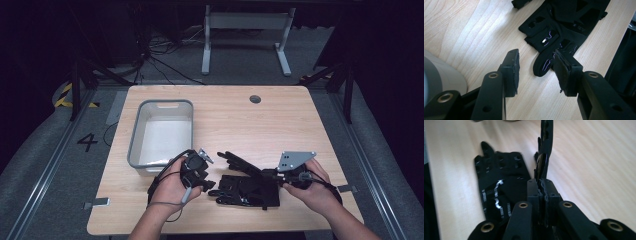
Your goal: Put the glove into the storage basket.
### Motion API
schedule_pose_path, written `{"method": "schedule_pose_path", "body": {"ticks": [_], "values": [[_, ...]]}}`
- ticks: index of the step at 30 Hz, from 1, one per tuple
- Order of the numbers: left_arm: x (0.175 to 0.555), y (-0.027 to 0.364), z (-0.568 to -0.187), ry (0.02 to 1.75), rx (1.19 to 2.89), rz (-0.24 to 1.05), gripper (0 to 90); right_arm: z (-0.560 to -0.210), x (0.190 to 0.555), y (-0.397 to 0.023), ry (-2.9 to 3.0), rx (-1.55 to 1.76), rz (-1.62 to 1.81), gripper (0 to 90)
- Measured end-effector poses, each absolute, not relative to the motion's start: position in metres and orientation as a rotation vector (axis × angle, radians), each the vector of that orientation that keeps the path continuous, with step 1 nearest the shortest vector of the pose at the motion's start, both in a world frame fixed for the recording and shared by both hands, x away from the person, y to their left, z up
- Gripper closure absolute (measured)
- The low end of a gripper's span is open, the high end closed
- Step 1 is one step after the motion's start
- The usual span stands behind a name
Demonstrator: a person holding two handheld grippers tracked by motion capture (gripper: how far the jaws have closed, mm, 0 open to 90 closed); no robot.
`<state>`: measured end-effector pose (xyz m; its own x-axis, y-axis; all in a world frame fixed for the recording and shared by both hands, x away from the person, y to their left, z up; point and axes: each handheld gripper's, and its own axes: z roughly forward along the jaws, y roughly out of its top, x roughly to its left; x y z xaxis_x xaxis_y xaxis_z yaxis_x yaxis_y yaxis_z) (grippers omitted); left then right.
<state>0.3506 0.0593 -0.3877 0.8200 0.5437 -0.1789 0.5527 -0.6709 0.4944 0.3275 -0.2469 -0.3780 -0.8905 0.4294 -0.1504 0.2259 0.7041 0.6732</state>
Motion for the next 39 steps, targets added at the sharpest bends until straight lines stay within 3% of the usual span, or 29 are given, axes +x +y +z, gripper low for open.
{"method": "schedule_pose_path", "body": {"ticks": [17, 23, 39], "values": [[0.352, 0.068, -0.379, 0.836, 2.418, 0.003, 59.9, -0.411, 0.307, -0.235, 2.852, 0.461, 0.893, 82.3], [0.353, 0.069, -0.377, 0.834, 2.413, 0.002, 59.6, -0.421, 0.305, -0.233, 2.916, 0.502, 0.893, 71.0], [0.358, 0.062, -0.381, 0.822, 2.427, 0.002, 57.6, -0.399, 0.32, -0.268, 2.679, 0.813, 1.108, 64.6]]}}
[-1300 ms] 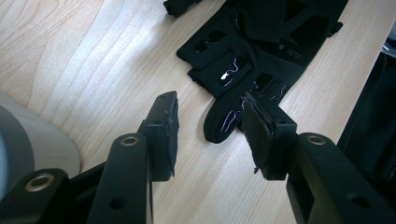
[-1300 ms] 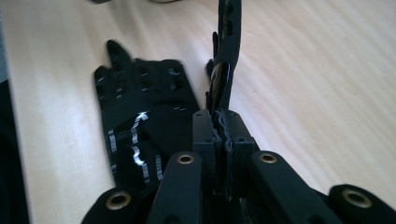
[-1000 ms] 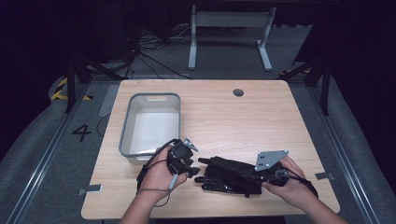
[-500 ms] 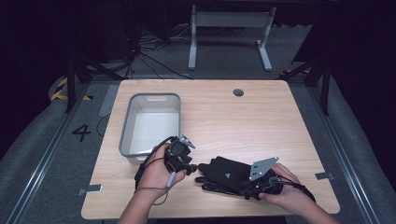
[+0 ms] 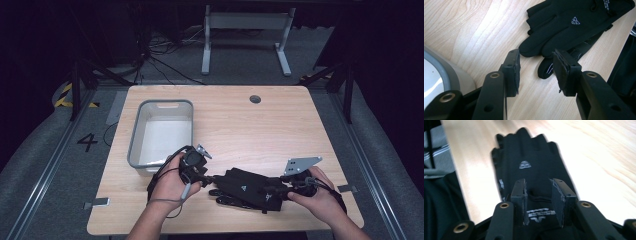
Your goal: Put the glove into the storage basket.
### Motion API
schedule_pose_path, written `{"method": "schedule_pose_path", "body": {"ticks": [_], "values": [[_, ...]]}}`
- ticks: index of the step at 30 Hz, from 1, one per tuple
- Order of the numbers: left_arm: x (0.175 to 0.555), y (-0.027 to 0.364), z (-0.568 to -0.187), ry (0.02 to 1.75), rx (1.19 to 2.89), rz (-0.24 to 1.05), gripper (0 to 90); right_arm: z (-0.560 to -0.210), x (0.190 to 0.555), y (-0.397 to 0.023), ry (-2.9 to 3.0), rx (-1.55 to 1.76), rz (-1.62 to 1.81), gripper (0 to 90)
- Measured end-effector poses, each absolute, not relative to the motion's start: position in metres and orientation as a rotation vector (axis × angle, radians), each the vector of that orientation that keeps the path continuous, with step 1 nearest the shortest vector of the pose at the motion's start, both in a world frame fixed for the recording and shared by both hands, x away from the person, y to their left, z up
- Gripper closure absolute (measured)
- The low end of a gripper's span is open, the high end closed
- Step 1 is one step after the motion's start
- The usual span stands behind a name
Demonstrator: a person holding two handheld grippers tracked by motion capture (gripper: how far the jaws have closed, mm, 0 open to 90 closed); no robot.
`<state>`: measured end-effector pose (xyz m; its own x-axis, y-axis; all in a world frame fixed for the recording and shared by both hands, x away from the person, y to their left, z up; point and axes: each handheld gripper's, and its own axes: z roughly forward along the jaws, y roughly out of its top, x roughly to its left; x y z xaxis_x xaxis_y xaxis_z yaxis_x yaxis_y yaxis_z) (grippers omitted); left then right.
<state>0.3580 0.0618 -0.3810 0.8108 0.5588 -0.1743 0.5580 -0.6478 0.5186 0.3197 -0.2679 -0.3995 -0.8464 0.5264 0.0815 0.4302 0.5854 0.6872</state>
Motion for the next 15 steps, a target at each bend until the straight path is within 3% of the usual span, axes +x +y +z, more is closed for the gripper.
{"method": "schedule_pose_path", "body": {"ticks": [15], "values": [[0.365, 0.06, -0.387, 0.825, 2.432, -0.036, 58.7, -0.4, 0.338, -0.304, 2.577, 1.023, 1.016, 61.1]]}}
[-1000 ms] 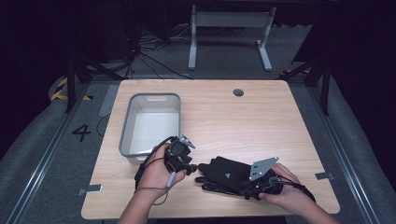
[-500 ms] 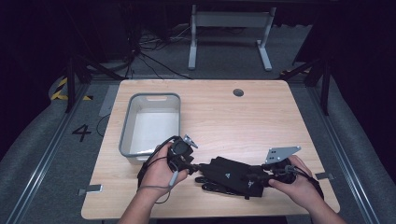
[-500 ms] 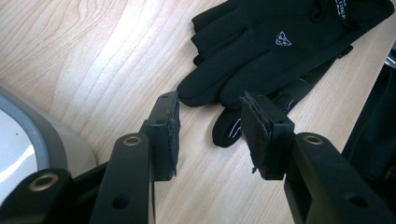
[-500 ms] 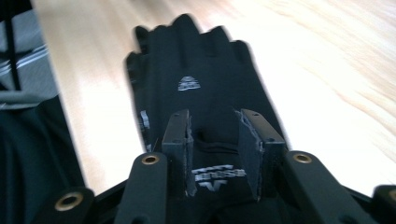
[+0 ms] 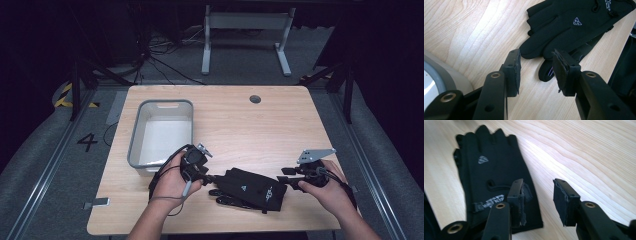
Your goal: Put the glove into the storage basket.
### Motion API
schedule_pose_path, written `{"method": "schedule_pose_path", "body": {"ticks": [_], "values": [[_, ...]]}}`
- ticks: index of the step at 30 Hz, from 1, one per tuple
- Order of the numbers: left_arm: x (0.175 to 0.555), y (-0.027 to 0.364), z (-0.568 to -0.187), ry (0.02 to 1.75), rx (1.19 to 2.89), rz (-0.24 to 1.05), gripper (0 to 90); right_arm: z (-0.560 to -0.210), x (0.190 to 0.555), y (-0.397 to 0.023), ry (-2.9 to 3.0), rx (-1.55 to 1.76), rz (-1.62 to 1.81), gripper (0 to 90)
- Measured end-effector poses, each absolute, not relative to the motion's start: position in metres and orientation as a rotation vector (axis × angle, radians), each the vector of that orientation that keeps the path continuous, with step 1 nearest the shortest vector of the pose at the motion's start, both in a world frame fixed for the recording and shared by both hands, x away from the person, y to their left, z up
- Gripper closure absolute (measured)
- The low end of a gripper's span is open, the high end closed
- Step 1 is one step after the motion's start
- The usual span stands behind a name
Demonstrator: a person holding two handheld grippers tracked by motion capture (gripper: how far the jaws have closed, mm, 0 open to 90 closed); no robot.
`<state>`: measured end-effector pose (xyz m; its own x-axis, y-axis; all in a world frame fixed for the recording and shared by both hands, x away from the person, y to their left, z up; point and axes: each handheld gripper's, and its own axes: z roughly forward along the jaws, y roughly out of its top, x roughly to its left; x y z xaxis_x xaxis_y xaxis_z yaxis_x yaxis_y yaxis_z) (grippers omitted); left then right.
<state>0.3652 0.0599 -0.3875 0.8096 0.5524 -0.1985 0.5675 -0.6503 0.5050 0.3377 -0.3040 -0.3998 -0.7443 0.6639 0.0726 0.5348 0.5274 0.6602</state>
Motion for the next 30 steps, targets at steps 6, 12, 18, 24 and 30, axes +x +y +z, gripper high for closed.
{"method": "schedule_pose_path", "body": {"ticks": [6, 12, 18, 24, 30], "values": [[0.365, 0.058, -0.39, 0.822, 2.445, -0.032, 58.7, -0.399, 0.337, -0.309, 2.587, 1.063, 0.992, 60.8], [0.366, 0.057, -0.394, 0.823, 2.45, -0.032, 58.7, -0.4, 0.338, -0.313, 2.601, 1.102, 0.939, 60.3], [0.367, 0.056, -0.397, 0.832, 2.458, -0.04, 58.7, -0.403, 0.338, -0.315, 2.603, 1.154, 0.914, 58.4], [0.368, 0.054, -0.4, 0.826, 2.47, -0.045, 58.7, -0.41, 0.339, -0.311, 2.61, 1.217, 0.91, 55.1], [0.368, 0.053, -0.402, 0.825, 2.479, -0.052, 58.6, -0.418, 0.337, -0.305, 2.675, 1.221, 0.897, 50.7]]}}
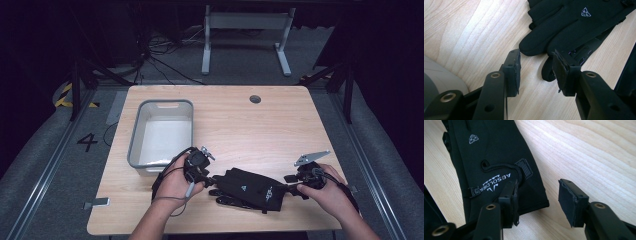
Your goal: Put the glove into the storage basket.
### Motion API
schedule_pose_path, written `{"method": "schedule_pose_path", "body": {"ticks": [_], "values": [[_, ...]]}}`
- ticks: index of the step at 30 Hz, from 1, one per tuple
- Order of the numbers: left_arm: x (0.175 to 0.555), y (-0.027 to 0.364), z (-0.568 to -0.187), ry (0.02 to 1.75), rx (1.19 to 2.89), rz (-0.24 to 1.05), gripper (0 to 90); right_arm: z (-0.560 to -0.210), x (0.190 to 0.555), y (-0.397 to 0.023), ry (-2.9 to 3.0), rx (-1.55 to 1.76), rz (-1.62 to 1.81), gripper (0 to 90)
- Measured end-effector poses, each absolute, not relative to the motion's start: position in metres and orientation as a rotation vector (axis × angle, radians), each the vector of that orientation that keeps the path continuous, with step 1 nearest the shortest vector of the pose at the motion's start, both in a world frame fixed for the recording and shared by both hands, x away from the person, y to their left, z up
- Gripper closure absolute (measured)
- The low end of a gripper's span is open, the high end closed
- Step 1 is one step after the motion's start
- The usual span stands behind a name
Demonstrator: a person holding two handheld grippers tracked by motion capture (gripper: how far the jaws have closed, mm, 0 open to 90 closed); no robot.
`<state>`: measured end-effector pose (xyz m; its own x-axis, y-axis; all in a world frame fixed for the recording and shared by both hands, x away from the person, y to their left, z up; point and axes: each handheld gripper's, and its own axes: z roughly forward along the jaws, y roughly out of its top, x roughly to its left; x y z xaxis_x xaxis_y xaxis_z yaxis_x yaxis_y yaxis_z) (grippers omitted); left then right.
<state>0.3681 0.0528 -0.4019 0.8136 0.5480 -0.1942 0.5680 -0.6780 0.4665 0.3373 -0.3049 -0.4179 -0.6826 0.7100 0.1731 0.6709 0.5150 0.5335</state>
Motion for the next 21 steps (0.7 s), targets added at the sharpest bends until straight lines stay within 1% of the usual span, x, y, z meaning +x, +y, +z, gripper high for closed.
{"method": "schedule_pose_path", "body": {"ticks": [6, 12, 16, 18, 20, 21], "values": [[0.368, 0.052, -0.403, 0.826, 2.486, -0.057, 58.4, -0.427, 0.34, -0.302, 2.702, 1.224, 0.846, 49.0], [0.368, 0.048, -0.406, 0.825, 2.5, -0.06, 57.7, -0.433, 0.34, -0.299, 2.737, 1.216, 0.796, 54.3], [0.368, 0.044, -0.409, 0.821, 2.51, -0.06, 57.5, -0.437, 0.34, -0.297, 2.751, 1.214, 0.792, 62.4], [0.368, 0.043, -0.41, 0.819, 2.513, -0.061, 57.4, -0.437, 0.339, -0.297, 2.756, 1.188, 0.755, 71.0], [0.369, 0.042, -0.411, 0.824, 2.516, -0.048, 57.2, -0.437, 0.338, -0.295, 2.755, 1.161, 0.739, 75.7], [0.369, 0.042, -0.411, 0.824, 2.516, -0.048, 57.2, -0.437, 0.338, -0.295, 2.755, 1.161, 0.739, 75.7]]}}
